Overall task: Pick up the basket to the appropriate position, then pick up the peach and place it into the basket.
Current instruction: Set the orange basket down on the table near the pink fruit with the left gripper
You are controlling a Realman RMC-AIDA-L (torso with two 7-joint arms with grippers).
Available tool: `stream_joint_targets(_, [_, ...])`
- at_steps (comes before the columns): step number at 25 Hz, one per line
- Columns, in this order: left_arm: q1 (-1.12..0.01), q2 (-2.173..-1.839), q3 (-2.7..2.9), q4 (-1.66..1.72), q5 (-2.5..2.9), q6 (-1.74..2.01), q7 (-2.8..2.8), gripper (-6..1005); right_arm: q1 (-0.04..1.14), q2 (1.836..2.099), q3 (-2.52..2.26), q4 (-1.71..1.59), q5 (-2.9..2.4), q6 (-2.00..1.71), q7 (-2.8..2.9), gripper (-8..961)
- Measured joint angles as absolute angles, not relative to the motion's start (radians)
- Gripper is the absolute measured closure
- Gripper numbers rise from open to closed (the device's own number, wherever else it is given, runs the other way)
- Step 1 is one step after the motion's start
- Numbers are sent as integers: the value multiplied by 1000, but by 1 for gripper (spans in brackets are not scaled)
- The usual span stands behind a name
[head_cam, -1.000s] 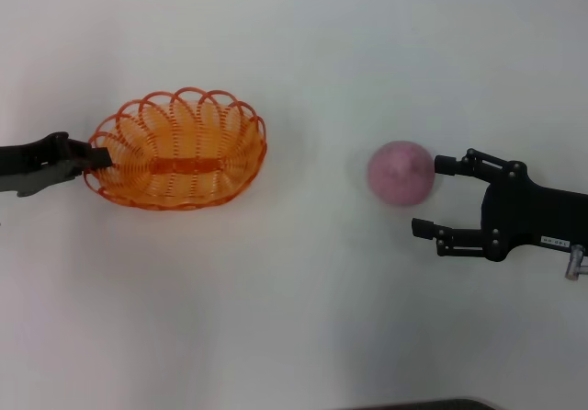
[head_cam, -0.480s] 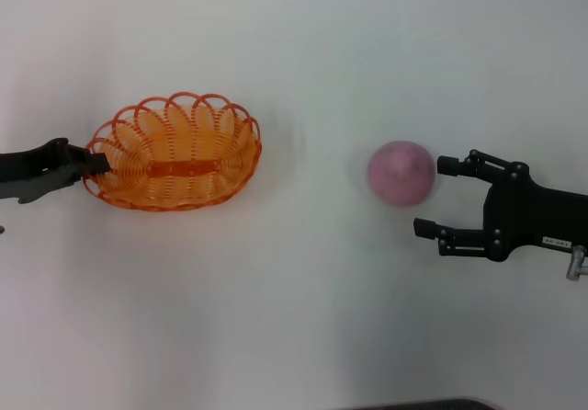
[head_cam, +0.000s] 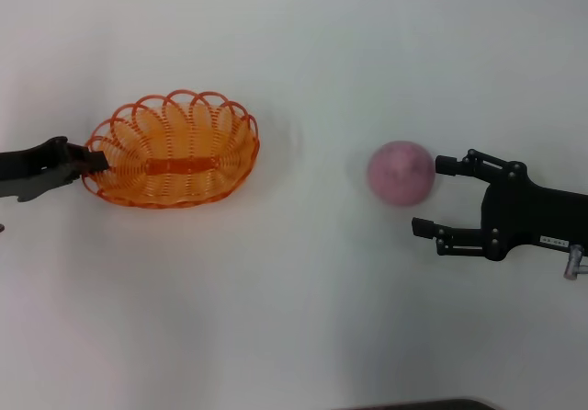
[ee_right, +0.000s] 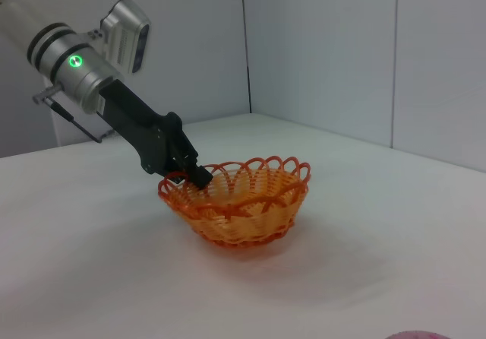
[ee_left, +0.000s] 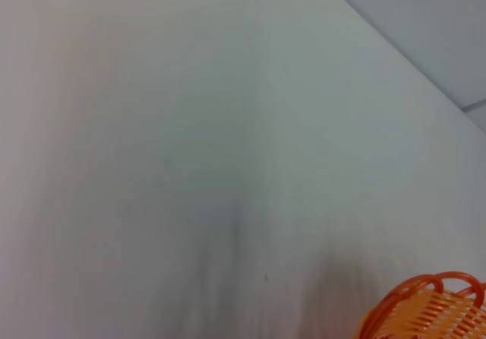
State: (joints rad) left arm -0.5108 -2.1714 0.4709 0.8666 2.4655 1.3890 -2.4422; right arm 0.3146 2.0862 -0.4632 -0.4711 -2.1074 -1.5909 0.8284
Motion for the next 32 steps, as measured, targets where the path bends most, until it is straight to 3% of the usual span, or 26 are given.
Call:
stream_joint_targets(19, [-509,-2169,473,864,2462,1386,-2442,920,317,2089,-470,-468,-2111,-1576,828,5])
stream_joint_targets(32, [-500,-2166,472,876,2438,1405,-2454,801,324,2091,-473,-466,-2110,-1577,828,5])
